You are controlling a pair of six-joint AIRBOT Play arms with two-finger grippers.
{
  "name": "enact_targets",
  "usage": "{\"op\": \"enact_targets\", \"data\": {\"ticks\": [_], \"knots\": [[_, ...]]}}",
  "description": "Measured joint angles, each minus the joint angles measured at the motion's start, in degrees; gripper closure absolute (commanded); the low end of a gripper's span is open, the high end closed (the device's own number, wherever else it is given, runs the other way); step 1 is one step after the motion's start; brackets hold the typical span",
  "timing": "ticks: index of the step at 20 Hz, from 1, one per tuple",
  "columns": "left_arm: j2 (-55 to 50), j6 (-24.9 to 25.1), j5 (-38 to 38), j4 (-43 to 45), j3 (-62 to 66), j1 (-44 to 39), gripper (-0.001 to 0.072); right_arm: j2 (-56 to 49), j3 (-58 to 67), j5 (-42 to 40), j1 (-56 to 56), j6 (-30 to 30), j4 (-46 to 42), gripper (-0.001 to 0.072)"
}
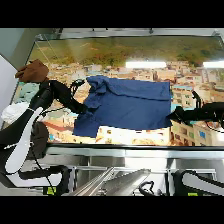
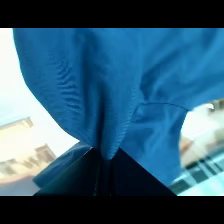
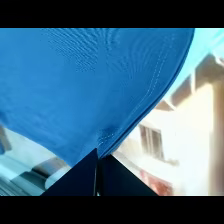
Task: Fold the shirts.
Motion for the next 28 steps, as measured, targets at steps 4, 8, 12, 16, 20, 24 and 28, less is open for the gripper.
{"op": "enact_targets", "data": {"ticks": [4,8,12,16,20,24,28], "knots": [[6.0,0.9,2.7,-11.6,4.5,3.9,0.0692,8.2,8.7,-2.4,-0.5,-0.3,5.9,0.0698],[17.9,-1.9,3.7,-27.8,19.2,11.6,0.0691,19.5,31.0,-3.7,-0.9,0.9,11.5,0.0698],[31.1,-6.9,-0.5,-34.4,38.0,18.6,0.069,30.2,52.9,1.4,-0.9,2.2,10.7,0.0698],[40.6,-12.9,-3.9,-28.6,49.2,25.2,0.069,38.1,62.4,6.4,-0.9,4.2,2.3,0.0698],[45.4,-17.7,-3.2,-21.2,44.3,26.1,0.069,39.9,63.5,5.5,-0.9,5.4,-3.6,0.0698],[43.0,-19.0,-3.2,-20.9,28.1,20.1,0.069,36.7,53.5,1.5,-0.5,4.9,-2.1,0.0698],[32.7,-18.5,-11.5,-18.5,12.0,9.4,0.069,30.5,33.4,3.7,1.6,1.9,-0.6,0.0698]]}}
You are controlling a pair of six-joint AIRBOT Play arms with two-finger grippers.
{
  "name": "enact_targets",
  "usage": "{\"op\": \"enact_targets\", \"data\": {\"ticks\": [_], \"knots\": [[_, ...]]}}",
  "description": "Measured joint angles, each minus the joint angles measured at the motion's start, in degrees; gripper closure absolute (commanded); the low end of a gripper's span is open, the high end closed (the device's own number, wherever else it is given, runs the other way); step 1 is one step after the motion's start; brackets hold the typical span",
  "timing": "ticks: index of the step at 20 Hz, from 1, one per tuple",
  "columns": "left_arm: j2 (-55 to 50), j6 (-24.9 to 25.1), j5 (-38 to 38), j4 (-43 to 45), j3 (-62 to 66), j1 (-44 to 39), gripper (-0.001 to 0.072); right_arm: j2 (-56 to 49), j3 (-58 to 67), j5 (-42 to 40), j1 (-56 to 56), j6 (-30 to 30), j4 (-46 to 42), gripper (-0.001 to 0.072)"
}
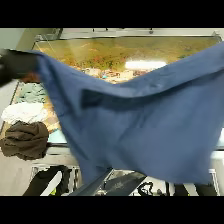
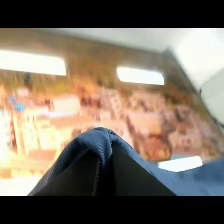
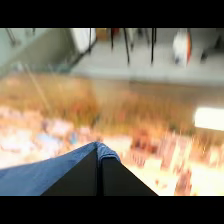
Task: Fold the shirts.
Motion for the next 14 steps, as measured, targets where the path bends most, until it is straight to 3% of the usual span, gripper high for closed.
{"op": "enact_targets", "data": {"ticks": [3,6,10,14], "knots": [[-13.6,0.4,-7.1,2.0,-5.9,-5.0,0.069,-8.5,-12.6,6.3,0.7,-2.6,0.5,0.0698],[-30.4,0.6,-9.5,2.7,-4.3,-5.7,0.069,-21.1,-17.7,11.3,0.9,-5.3,2.3,0.0698],[-49.4,2.7,-8.7,-0.6,5.8,-4.5,0.069,-37.7,-15.2,15.5,1.3,-7.1,4.6,0.0698],[-61.3,4.3,-6.6,-3.8,18.2,-3.1,0.069,-49.6,-5.5,16.6,1.4,-6.0,5.5,0.0698]]}}
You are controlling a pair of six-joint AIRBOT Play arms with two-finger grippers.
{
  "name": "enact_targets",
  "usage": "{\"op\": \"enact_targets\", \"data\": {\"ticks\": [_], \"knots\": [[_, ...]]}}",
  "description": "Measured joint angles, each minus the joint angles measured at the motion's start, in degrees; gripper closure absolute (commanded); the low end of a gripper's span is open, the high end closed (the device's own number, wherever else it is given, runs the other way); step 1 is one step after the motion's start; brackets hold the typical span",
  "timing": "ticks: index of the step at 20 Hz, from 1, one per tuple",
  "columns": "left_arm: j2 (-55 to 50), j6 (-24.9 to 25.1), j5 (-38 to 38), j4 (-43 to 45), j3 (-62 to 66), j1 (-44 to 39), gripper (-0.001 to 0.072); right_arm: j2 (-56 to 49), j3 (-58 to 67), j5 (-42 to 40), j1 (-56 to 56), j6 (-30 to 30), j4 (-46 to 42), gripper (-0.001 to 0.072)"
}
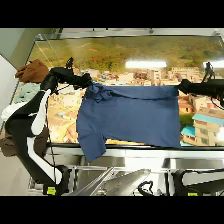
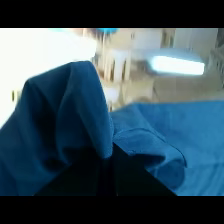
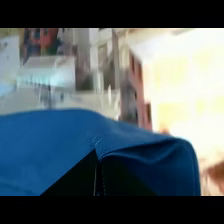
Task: Fold the shirts.
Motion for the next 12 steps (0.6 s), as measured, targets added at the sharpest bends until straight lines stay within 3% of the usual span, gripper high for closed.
{"op": "enact_targets", "data": {"ticks": [7,12], "knots": [[-6.1,-0.1,8.9,-1.5,16.3,3.3,0.069,-5.7,13.0,-4.2,-0.5,2.8,-0.6,0.0698],[-4.9,-0.5,14.1,-1.5,15.6,3.9,0.0691,-5.8,14.5,-9.9,-0.7,4.7,-7.8,0.0698]]}}
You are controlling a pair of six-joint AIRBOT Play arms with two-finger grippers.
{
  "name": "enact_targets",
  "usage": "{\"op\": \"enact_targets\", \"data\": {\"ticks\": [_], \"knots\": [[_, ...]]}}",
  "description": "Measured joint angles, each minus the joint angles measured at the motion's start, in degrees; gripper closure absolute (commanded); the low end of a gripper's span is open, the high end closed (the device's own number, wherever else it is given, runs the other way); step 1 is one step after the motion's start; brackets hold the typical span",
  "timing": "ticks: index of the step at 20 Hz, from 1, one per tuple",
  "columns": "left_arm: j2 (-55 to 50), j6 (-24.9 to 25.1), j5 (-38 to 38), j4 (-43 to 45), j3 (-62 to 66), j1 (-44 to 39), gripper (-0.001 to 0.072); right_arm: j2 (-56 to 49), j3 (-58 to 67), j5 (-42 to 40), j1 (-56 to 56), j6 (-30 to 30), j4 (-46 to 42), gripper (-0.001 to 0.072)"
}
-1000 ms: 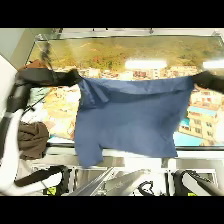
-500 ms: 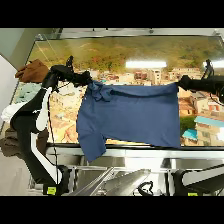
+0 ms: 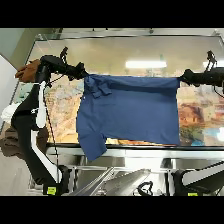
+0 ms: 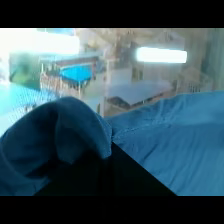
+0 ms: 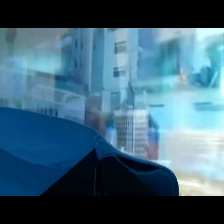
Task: Fold the shirts.
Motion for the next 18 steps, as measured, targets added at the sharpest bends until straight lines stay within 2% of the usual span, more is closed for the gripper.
{"op": "enact_targets", "data": {"ticks": [8,18], "knots": [[5.3,-2.6,3.4,11.6,-13.8,-0.4,0.0691,0.0,0.2,-4.5,0.0,7.2,-16.4,0.0698],[6.6,-3.4,0.2,16.0,-21.5,-0.5,0.0691,-2.3,-0.6,-4.2,2.8,10.1,-21.3,0.0697]]}}
